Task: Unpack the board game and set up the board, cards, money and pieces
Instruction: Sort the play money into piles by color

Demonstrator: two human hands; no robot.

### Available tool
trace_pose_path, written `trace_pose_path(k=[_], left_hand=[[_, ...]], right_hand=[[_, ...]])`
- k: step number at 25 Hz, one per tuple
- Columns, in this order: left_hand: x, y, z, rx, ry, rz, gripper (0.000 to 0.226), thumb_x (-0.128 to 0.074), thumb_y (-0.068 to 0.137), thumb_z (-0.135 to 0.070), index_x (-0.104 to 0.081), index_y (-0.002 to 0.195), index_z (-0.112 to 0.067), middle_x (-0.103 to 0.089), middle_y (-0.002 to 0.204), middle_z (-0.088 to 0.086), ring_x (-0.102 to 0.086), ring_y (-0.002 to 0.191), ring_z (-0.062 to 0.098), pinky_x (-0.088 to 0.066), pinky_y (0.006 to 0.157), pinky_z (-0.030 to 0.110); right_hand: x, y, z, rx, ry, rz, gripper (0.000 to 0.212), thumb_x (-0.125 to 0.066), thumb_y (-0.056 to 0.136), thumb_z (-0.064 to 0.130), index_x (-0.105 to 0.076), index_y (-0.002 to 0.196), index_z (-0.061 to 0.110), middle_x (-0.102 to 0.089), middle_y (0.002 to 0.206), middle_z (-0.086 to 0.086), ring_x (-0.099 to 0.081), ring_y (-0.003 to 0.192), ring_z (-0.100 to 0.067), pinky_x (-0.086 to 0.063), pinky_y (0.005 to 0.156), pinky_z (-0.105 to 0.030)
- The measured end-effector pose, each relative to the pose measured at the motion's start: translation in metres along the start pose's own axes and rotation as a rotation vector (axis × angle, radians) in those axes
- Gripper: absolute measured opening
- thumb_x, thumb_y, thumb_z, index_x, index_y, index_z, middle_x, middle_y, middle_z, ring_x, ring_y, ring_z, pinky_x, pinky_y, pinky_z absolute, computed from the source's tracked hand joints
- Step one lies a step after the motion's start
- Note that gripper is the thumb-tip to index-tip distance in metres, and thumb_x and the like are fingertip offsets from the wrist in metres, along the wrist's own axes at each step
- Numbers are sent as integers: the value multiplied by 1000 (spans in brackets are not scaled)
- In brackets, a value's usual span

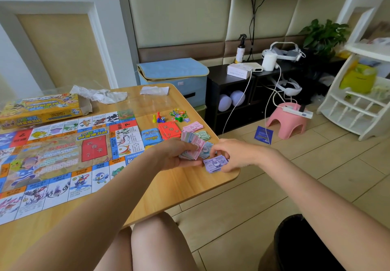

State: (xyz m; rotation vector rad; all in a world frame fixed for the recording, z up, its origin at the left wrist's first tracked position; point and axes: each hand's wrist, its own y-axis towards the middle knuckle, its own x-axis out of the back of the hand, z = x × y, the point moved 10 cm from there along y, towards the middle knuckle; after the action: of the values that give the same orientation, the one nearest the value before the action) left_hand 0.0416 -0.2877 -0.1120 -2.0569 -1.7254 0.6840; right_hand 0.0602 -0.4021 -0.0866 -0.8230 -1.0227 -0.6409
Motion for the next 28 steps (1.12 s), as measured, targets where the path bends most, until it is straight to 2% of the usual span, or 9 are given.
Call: trace_pose_path(k=[6, 8, 10, 14, 18, 20, 23, 26, 28], left_hand=[[9, 3, -4, -35, 15, 26, 12, -55, 88, 3, -56, 99, -1, -67, 93, 21, -68, 79, 27, -58, 66, 34], [8, 4, -9, -85, 23, 58, 16, -58, 87, 2, -59, 103, -1, -69, 94, 19, -70, 75, 23, -59, 68, 28], [7, 4, -11, -113, 36, 68, 18, -61, 85, 0, -61, 103, -4, -71, 89, 15, -71, 71, 19, -58, 63, 23], [5, 1, -21, -123, -4, 89, 11, -61, 86, -3, -62, 97, -4, -73, 78, 10, -71, 69, 18, -58, 60, 22], [32, 5, -39, -192, -231, 8, 15, -51, 92, -2, -56, 104, 5, -70, 85, 17, -71, 66, 22, -59, 60, 27], [52, 8, -47, -227, -224, -35, 20, -49, 93, -2, -56, 109, 8, -69, 88, 18, -71, 66, 21, -59, 59, 26], [70, 9, -48, -224, -150, -42, 16, -50, 94, -4, -58, 105, 3, -71, 87, 15, -71, 68, 19, -59, 60, 25], [74, 13, -49, -224, -87, -31, 14, -52, 93, -5, -58, 104, 0, -71, 89, 14, -71, 72, 18, -59, 63, 25], [76, 18, -49, -221, -65, -37, 11, -55, 91, -4, -60, 101, 0, -73, 83, 12, -71, 71, 17, -58, 61, 23]], right_hand=[[9, -1, -2, 1, 39, 29, 46, -73, 77, 26, -52, 119, 26, -43, 99, 8, -42, 72, 0, -34, 60, -16], [34, 2, -2, -1, 207, -122, 36, -71, 80, 33, -58, 112, 22, -53, 96, 7, -47, 63, 5, -34, 57, -12], [54, 7, -4, -26, 428, -305, 23, -69, 82, 34, -64, 95, 17, -63, 79, 5, -51, 50, 5, -39, 51, -10], [49, 26, 1, -47, 596, -337, 12, -72, 81, 16, -63, 78, 9, -59, 52, 6, -51, 38, 1, -40, 43, -14], [58, 45, -24, -189, 786, -529, 10, -68, 82, 8, -63, 74, 8, -58, 54, -2, -45, 33, 1, -36, 40, -12], [60, 58, -42, -270, 925, -627, 6, -67, 83, 5, -66, 80, 0, -57, 56, -5, -45, 37, -3, -35, 40, -12], [53, 85, -52, -317, 988, -607, 8, -67, 82, 4, -67, 82, -4, -57, 57, -8, -47, 46, -11, -36, 40, -13], [49, 103, -56, -386, 772, -592, 14, -70, 81, 9, -65, 68, 5, -64, 65, -12, -56, 54, -16, -48, 54, -22], [44, 112, -53, -426, 562, -544, 12, -72, 79, 14, -69, 77, 2, -70, 86, -15, -64, 77, -25, -49, 70, -29]])
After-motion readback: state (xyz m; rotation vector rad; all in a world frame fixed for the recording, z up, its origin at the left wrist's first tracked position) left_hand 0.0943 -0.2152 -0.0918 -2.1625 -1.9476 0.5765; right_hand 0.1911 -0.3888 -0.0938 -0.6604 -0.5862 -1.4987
